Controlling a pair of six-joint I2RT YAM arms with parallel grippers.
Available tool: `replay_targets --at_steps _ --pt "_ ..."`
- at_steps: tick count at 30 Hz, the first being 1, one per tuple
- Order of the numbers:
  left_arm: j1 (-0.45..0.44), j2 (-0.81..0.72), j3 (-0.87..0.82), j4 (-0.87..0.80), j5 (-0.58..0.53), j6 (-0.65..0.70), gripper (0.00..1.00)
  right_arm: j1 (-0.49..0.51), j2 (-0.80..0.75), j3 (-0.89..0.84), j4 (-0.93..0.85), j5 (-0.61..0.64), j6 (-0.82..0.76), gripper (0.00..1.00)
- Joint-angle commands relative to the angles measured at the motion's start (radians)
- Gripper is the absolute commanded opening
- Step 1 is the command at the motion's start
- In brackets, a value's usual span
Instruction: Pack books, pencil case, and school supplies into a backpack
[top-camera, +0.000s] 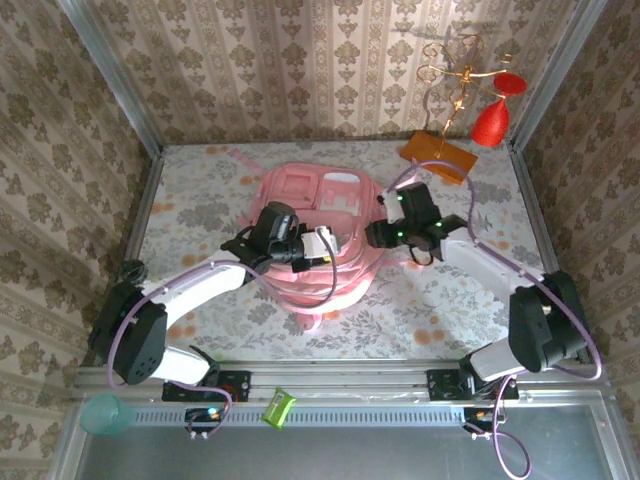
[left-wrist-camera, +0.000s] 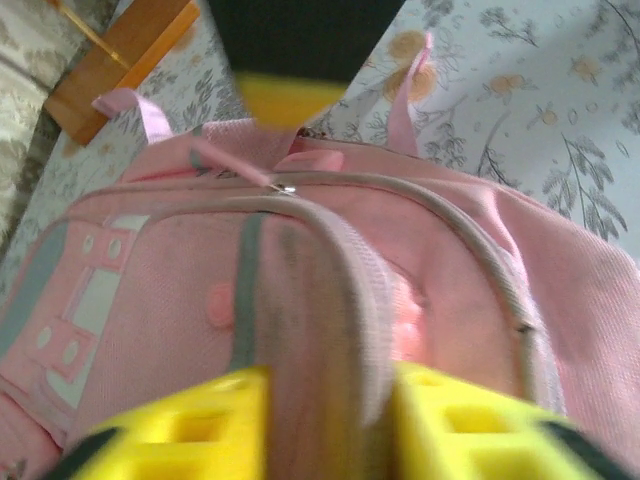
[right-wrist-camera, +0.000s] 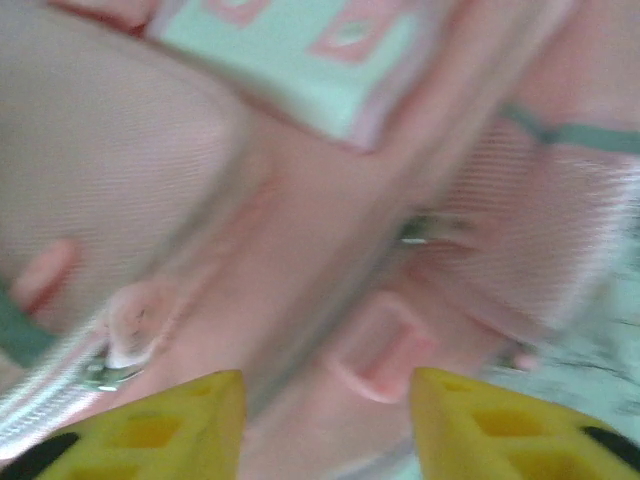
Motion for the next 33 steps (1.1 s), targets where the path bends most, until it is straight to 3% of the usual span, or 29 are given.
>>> replay_targets --at_steps 1,2,4,6,8,11,13,15,19,22,26,33 --pt "0.006 -0.025 -0.008 0.079 0.045 -0.147 0.70 -0.014 -0.142 -0.042 -0.051 0.174 0.020 0.56" --pt "0.017 -0.047 -0.017 0.108 0.085 -0.193 0.80 -0.020 -0.169 -0.056 -0.046 0.250 0.031 0.62" --pt "0.052 -0.096 -0.045 0.182 0.106 -0.308 0.85 -0.037 -0.201 -0.084 -0.019 0.432 0.044 0.74" --pt "0.108 -0.151 -0.095 0.263 0.045 -0.439 0.87 -0.049 -0.213 -0.125 0.054 0.625 0.045 0.87" --pt "0.180 -0.229 -0.160 0.321 -0.130 -0.566 0.89 -0.069 -0.207 -0.194 0.211 0.806 0.024 1.00" --pt "0.306 -0.321 -0.228 0.265 -0.441 -0.642 0.97 -0.115 -0.161 -0.300 0.464 0.894 -0.077 1.00" --pt "0.393 -0.355 -0.259 0.219 -0.538 -0.648 1.00 -0.136 -0.116 -0.351 0.590 0.869 -0.141 1.00" --pt "0.493 -0.353 -0.299 0.227 -0.562 -0.651 1.00 -0.151 -0.078 -0.400 0.685 0.830 -0.163 1.00" --pt "0.607 -0.263 -0.405 0.434 -0.540 -0.615 1.00 -0.165 -0.050 -0.528 0.942 0.734 -0.213 1.00" --pt "0.644 -0.158 -0.482 0.670 -0.449 -0.598 1.00 -0.204 -0.051 -0.567 1.038 0.637 -0.184 1.00" --pt "0.692 -0.036 -0.457 0.710 -0.370 -0.640 1.00 -0.264 0.055 -0.594 1.189 0.508 -0.155 1.00" --pt "0.691 0.000 -0.408 0.659 -0.383 -0.660 1.00 -0.292 0.043 -0.578 1.127 0.475 -0.122 1.00"
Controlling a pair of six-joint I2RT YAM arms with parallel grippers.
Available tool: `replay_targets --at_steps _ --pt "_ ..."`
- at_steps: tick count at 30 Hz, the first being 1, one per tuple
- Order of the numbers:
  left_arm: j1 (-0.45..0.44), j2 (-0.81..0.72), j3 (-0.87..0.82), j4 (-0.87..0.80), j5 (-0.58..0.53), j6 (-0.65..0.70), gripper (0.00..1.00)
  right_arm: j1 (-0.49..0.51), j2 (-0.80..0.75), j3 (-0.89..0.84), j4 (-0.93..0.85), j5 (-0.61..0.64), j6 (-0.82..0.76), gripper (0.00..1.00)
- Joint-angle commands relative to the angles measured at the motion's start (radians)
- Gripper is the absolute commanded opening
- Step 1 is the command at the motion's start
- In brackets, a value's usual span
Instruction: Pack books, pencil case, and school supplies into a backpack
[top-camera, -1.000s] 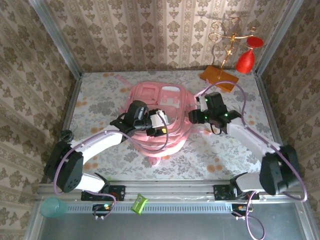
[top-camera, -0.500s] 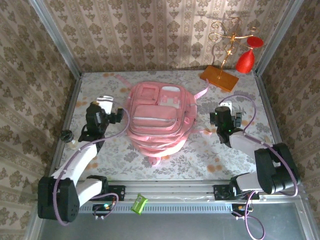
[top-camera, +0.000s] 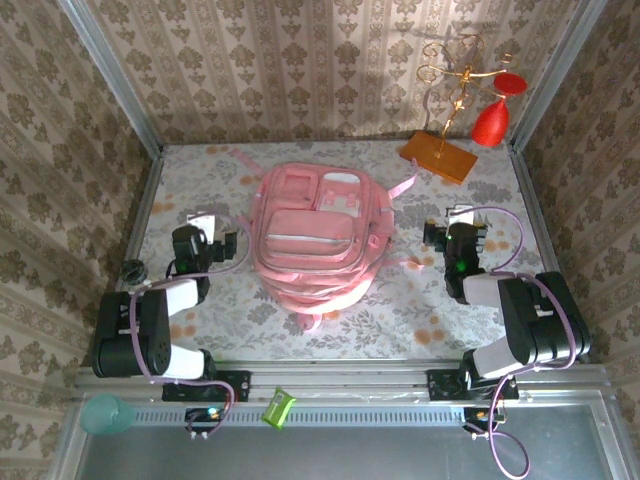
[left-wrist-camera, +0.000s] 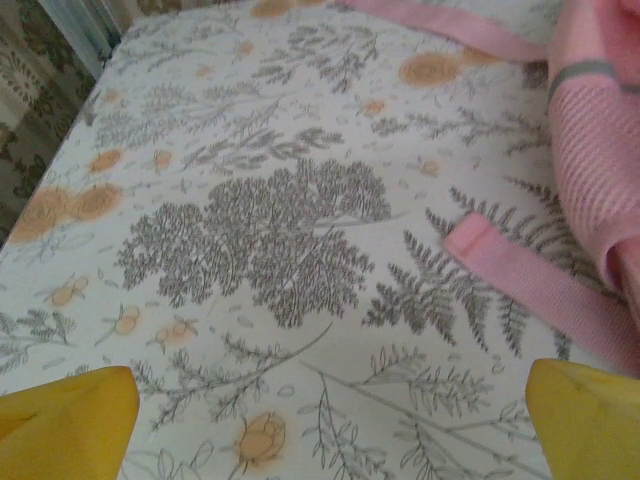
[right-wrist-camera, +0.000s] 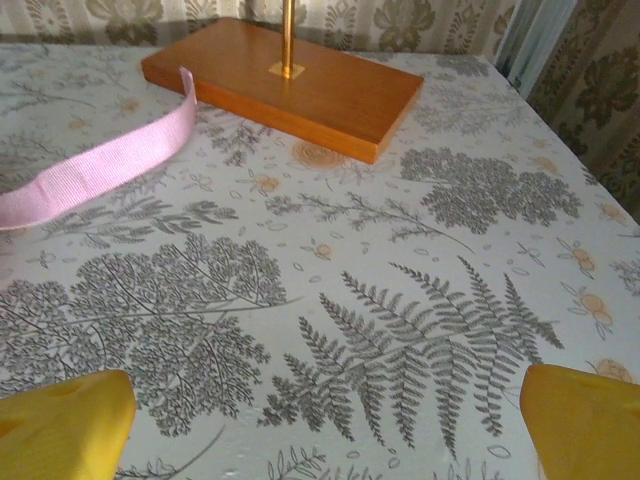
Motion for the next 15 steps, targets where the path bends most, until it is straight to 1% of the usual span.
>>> replay_targets --at_steps 1,2,3,4,5,6,7,9,11,15 --pt "0.005 0.031 0.022 0.087 0.018 -0.049 1.00 -0.005 0.004 -0.004 0.068 -0.034 0.021 1.00" --pt "0.006 0.090 -0.029 0.230 0.034 -0.050 1.00 -0.004 0.002 -0.010 0.079 -0.033 0.020 1.00" --pt "0.004 0.179 -0.067 0.407 0.042 -0.031 1.00 -0.004 0.003 -0.008 0.076 -0.034 0.021 1.00" --pt "-0.003 0.178 -0.085 0.467 0.020 -0.030 1.00 -0.007 0.009 0.007 0.055 -0.038 0.023 1.00" --pt "0.000 0.136 -0.066 0.357 0.008 -0.053 1.00 -0.019 0.018 0.043 -0.001 -0.062 0.031 1.00" --pt "0.000 0.140 -0.054 0.331 0.001 -0.055 1.00 -0.032 0.023 0.063 -0.040 -0.088 0.037 1.00" --pt "0.000 0.162 -0.048 0.369 0.004 -0.039 1.00 -0.033 0.013 0.044 -0.017 -0.093 0.033 1.00" --pt "-0.003 0.150 -0.021 0.289 -0.001 -0.046 1.00 -0.024 0.008 0.018 0.030 -0.079 0.027 1.00" --pt "-0.006 0.155 -0.015 0.286 -0.004 -0.038 1.00 -0.024 0.014 0.027 0.017 -0.084 0.026 1.00" --pt "-0.009 0.157 -0.016 0.293 -0.005 -0.036 1.00 -0.044 0.037 0.035 0.020 -0.136 0.034 1.00"
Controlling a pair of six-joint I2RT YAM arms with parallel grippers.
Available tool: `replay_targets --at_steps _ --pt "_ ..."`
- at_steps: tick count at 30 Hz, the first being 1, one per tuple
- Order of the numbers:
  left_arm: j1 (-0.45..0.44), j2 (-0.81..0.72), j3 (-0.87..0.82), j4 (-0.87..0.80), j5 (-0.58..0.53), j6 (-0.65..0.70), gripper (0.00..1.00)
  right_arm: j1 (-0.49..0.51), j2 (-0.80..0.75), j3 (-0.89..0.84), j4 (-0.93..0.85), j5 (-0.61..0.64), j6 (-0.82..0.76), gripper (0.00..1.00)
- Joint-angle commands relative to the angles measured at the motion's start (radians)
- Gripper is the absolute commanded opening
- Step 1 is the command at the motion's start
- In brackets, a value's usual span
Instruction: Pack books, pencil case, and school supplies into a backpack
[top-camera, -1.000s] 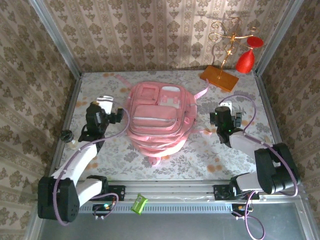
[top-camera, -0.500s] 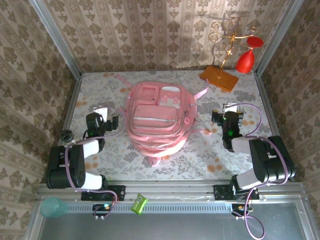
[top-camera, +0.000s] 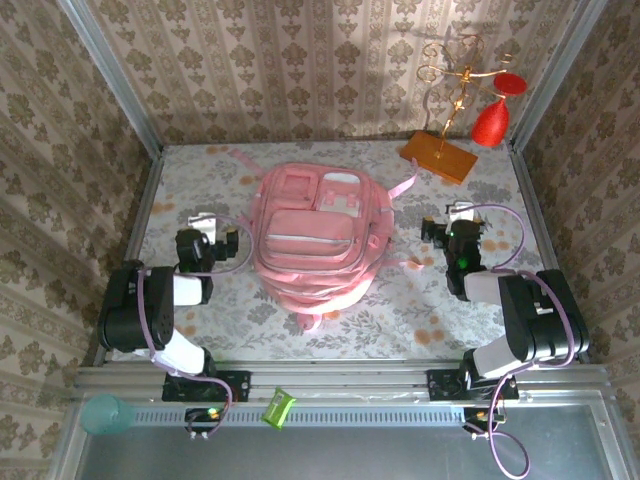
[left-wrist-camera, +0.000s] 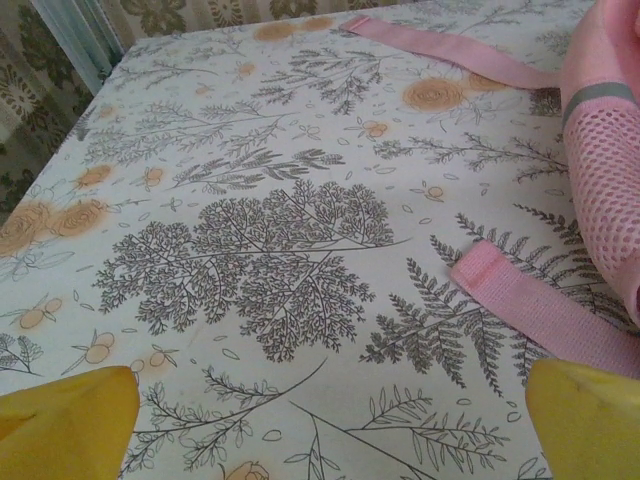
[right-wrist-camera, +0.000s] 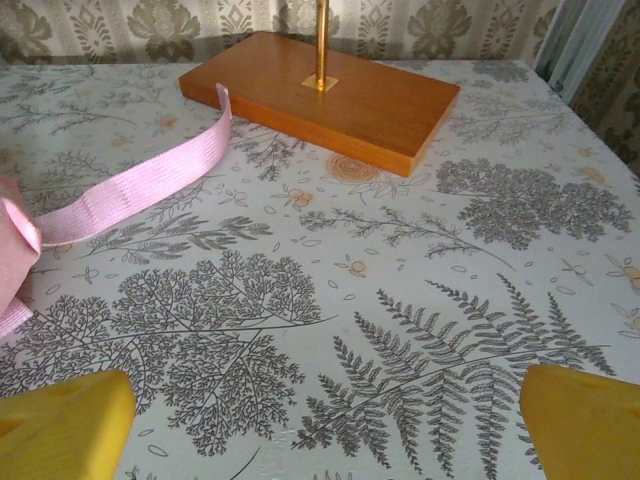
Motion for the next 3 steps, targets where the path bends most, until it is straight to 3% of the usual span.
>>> replay_targets --at_steps 1,3 --pt "-0.008 -0.004 0.020 0.031 -0.009 -0.011 1.00 -0.017 0.022 0.007 0.030 -0.057 0.018 1.00" --pt "-0.008 -0.004 0.020 0.030 -0.008 -0.011 1.00 -0.018 0.034 -0.012 0.075 -0.067 0.013 1.00"
